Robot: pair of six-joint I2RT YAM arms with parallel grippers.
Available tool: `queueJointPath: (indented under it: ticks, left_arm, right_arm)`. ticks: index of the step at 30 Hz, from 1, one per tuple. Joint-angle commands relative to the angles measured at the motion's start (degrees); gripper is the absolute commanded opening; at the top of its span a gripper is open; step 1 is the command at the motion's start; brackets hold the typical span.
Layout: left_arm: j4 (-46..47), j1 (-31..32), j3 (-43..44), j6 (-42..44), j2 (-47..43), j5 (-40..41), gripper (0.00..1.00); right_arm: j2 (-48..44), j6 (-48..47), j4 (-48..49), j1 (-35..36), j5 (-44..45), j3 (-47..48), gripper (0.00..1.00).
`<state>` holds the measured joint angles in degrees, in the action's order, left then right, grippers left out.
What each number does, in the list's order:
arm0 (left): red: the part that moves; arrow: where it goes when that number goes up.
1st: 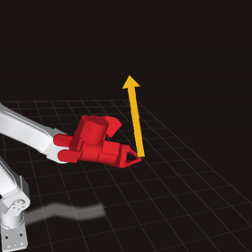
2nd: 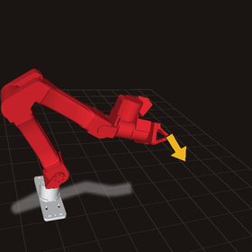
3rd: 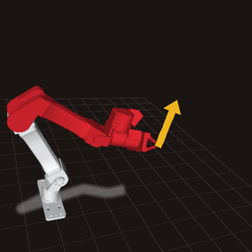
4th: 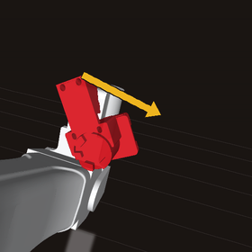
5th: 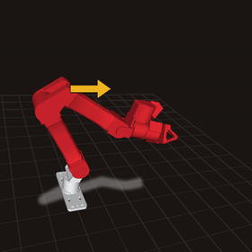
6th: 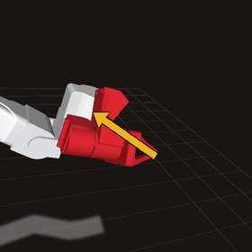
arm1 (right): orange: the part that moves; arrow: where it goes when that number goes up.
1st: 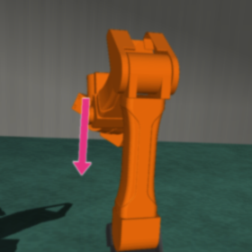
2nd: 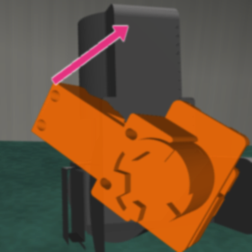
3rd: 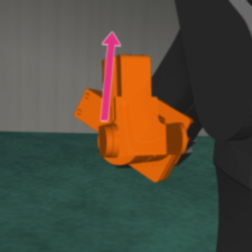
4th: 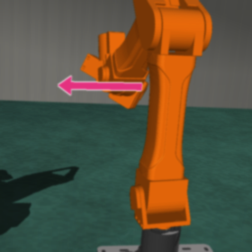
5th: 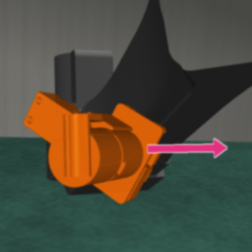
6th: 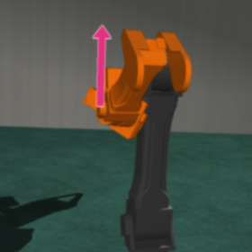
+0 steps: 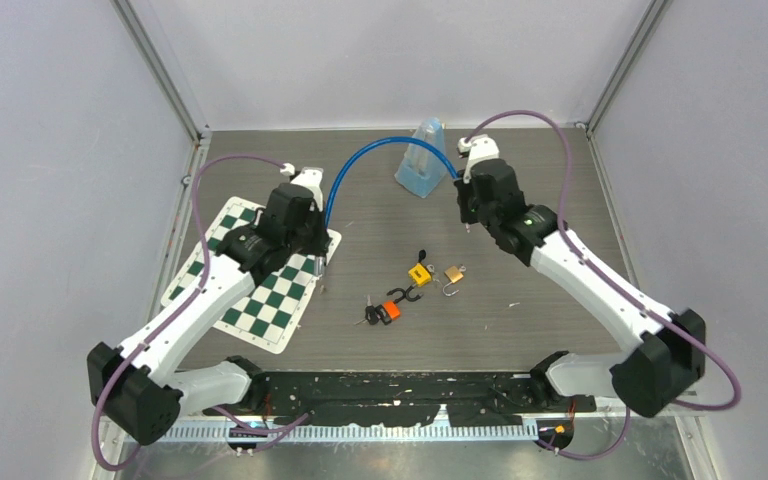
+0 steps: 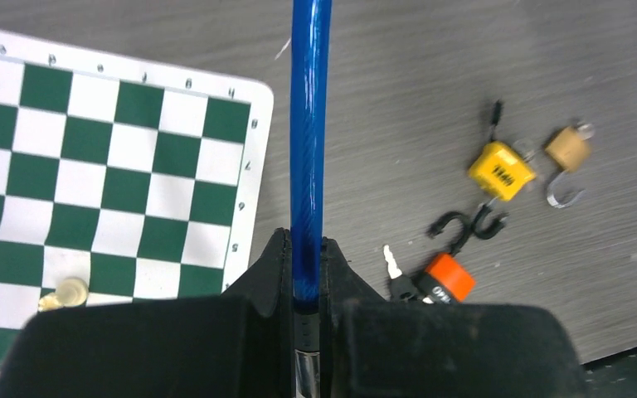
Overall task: Lock with the key
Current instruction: Pick up the lock from the center of the board, then lock the lock.
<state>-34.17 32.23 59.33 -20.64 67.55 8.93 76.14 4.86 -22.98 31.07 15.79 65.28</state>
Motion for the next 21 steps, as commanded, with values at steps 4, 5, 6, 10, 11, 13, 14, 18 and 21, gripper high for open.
queueJointPath:
  ticks: [4, 5, 6, 10, 11, 13, 14, 18, 21]
  left_arm:
    - [2.18, 0.06, 9.27, -6.29, -7.47, -4.33, 0.00]
    - [2.18, 0.10, 10.48, -7.71, -7.96, -4.96, 0.00]
    - [2.20, 0.11, 11.77, -9.30, -8.39, -5.52, 0.00]
    - [2.15, 0.12, 16.10, -15.52, -9.63, -8.43, 0.00]
    - [2.18, 0.12, 16.50, -17.15, -9.86, -8.64, 0.00]
    - [2.87, 0.09, 17.62, -20.20, -10.08, -11.97, 0.00]
    - [3.45, 0.09, 17.85, -21.23, -10.14, -12.82, 0.00]
    - [5.42, 0.07, 18.80, -26.07, -9.76, -13.66, 0.00]
    - [6.12, 0.07, 20.41, -30.36, -8.35, -13.89, 0.00]
  right_arm:
    - [-13.25, 9.27, 9.34, 0.35, 3.00, 0.33, 0.05]
    - [-15.02, 10.42, 9.83, 0.71, 2.49, 0.53, 0.05]
    - [-15.92, 12.80, 11.28, 0.99, 2.22, 0.86, 0.05]
    - [-19.46, 18.04, 16.59, 4.03, 1.91, 1.95, 0.05]
    - [-19.63, 19.03, 17.59, 4.54, 1.89, 2.17, 0.05]
    - [-19.74, 20.28, 19.65, 5.88, 2.12, 3.43, 0.05]
    - [-19.61, 20.45, 21.14, 6.71, 1.96, 4.33, 0.05]
    - [-18.95, 20.93, 26.71, 9.35, 1.18, 6.24, 0.05]
    - [-17.99, 20.04, 31.14, 11.24, 0.12, 6.78, 0.05]
